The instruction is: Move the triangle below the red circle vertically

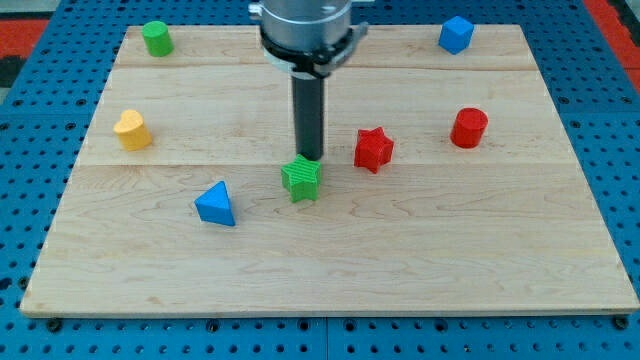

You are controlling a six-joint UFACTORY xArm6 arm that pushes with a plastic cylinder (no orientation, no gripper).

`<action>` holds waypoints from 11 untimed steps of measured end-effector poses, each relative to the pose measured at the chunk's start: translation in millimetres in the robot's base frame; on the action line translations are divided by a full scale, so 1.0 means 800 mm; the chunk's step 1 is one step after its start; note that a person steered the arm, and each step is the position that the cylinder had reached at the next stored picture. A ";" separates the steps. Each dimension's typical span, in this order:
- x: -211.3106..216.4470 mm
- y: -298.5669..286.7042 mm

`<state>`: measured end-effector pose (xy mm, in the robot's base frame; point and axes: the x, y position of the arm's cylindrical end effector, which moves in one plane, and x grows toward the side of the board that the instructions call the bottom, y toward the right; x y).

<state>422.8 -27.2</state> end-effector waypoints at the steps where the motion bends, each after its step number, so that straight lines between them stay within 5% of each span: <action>1: 0.004 -0.113; 3: 0.074 -0.157; 5: 0.079 -0.132; 7: 0.102 0.061; 10: 0.074 -0.144; 11: 0.124 -0.103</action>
<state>522.2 -109.7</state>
